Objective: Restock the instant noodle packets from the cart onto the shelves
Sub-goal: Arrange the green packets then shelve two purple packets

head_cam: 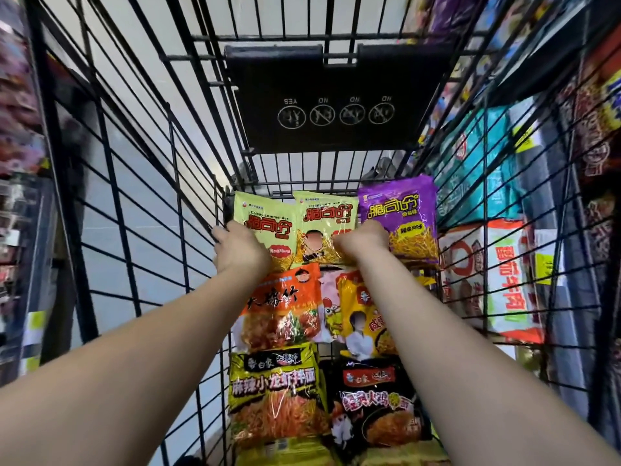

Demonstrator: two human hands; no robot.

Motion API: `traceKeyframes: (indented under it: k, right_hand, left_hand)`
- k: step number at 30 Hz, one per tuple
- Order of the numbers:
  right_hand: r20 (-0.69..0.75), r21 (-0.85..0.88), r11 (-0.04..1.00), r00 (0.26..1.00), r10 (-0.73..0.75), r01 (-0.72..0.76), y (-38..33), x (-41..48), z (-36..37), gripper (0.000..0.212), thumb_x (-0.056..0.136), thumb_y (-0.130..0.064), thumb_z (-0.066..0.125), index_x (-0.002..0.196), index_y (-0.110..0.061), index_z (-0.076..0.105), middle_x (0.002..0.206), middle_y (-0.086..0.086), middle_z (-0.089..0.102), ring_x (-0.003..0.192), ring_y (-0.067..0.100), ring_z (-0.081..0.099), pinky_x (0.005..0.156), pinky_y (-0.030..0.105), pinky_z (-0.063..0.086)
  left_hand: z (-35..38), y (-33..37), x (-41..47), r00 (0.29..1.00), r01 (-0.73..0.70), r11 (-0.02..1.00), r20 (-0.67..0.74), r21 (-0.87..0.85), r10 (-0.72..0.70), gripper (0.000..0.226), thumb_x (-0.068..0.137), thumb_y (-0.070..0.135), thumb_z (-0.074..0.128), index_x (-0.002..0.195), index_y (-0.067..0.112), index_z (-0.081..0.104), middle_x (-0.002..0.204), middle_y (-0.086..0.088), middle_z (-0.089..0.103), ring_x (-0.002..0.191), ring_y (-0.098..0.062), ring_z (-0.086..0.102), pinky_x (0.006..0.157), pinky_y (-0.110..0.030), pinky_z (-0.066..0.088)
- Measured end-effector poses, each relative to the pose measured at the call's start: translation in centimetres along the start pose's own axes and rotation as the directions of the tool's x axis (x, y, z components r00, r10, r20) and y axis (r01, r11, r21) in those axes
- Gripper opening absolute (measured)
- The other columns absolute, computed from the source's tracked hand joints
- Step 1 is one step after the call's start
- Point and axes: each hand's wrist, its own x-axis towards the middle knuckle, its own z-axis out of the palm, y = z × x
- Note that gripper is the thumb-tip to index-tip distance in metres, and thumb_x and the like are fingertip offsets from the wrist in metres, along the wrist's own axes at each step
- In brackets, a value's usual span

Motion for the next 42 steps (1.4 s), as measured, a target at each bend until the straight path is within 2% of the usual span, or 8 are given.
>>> traceKeyframes:
  k: [9,16,21,26,29,33,37,42]
  right_hand:
    - [-0.030,0.110,0.993,0.999,-0.037,0.041,1.0,0.4,-0.7,0.039,0.088,-0.024,0.080,0.121,-0.009,0.066,0.128,0.011,0.067,0.122,0.029,0.061,0.092,0.034,0.049]
    - [0.041,0.134,0.991,0.999,-0.035,0.029,0.5,0.4,-0.8,0.061,0.084,-0.038,0.083,0.130,-0.006,0.059,0.130,0.011,0.065,0.123,0.030,0.061,0.081,0.030,0.044]
    - [0.118,0.202,0.978,0.989,-0.086,0.061,0.4,0.1,0.0,0.057,0.077,-0.036,0.087,0.124,-0.014,0.064,0.121,0.004,0.070,0.111,0.028,0.067,0.098,0.039,0.055]
    - [0.058,0.316,0.936,0.982,-0.182,0.155,1.0,-1.4,-1.6,0.053,0.083,-0.036,0.081,0.128,-0.017,0.060,0.121,0.003,0.070,0.108,0.026,0.067,0.098,0.043,0.054]
    - [0.058,0.418,0.887,0.968,-0.243,0.197,1.7,-2.9,-4.2,0.040,0.090,-0.033,0.076,0.122,-0.018,0.057,0.111,-0.003,0.069,0.097,0.017,0.067,0.091,0.034,0.052]
    - [0.100,0.558,0.801,0.940,-0.326,0.218,2.2,-6.3,-8.5,0.060,0.076,-0.038,0.087,0.127,-0.016,0.063,0.113,0.000,0.077,0.101,0.022,0.075,0.100,0.048,0.056]
    - [0.125,0.655,0.712,0.894,-0.431,0.252,2.0,-11.2,-13.5,0.072,0.062,-0.044,0.093,0.123,-0.017,0.066,0.113,0.003,0.078,0.106,0.027,0.074,0.099,0.053,0.056]
    - [0.008,0.788,0.530,0.856,-0.517,0.313,1.0,-18.8,-19.8,0.045,0.080,-0.022,0.076,0.122,-0.009,0.068,0.112,0.009,0.078,0.093,0.020,0.075,0.073,0.032,0.062]
  left_hand:
    - [-0.7,-0.4,0.1,0.997,-0.073,0.997,-0.001,-0.012,0.073,0.046,0.098,0.030,0.063,0.131,0.003,0.048,0.136,-0.021,0.045,0.130,-0.041,0.045,0.104,-0.053,0.042]
    - [-1.6,0.1,0.5,0.998,-0.014,0.978,0.063,-0.208,0.028,0.043,0.091,0.024,0.074,0.123,0.006,0.053,0.120,-0.014,0.066,0.108,-0.035,0.062,0.090,-0.041,0.053]
    - [-2.7,0.3,0.2,0.990,0.027,0.947,0.141,-0.319,0.019,0.047,0.090,0.026,0.076,0.129,0.007,0.058,0.112,-0.013,0.071,0.086,-0.024,0.070,0.065,-0.033,0.056]
    - [-5.5,1.3,-1.0,0.993,-0.030,0.907,0.089,-0.421,0.074,0.037,0.092,0.023,0.074,0.124,0.011,0.059,0.107,-0.010,0.072,0.081,-0.021,0.072,0.071,-0.036,0.062]
    - [-7.9,2.2,-2.5,0.991,-0.065,0.876,0.072,-0.478,0.113,0.027,0.091,0.022,0.074,0.114,0.017,0.061,0.103,-0.008,0.073,0.080,-0.019,0.072,0.074,-0.037,0.063]
    - [-12.8,3.1,-5.3,0.963,-0.146,0.827,0.114,-0.543,0.245,0.027,0.088,0.023,0.078,0.108,0.012,0.065,0.095,-0.005,0.075,0.077,-0.018,0.075,0.059,-0.025,0.060]
    - [-19.3,3.6,-8.5,0.913,-0.224,0.766,0.146,-0.602,0.382,0.023,0.086,0.026,0.079,0.105,0.017,0.069,0.096,-0.003,0.079,0.086,-0.021,0.077,0.076,-0.035,0.063]
    - [-27.6,4.9,-13.5,0.839,-0.295,0.601,0.098,-0.743,0.534,0.020,0.089,0.014,0.072,0.109,0.010,0.067,0.095,-0.007,0.080,0.077,-0.016,0.076,0.065,-0.023,0.062]
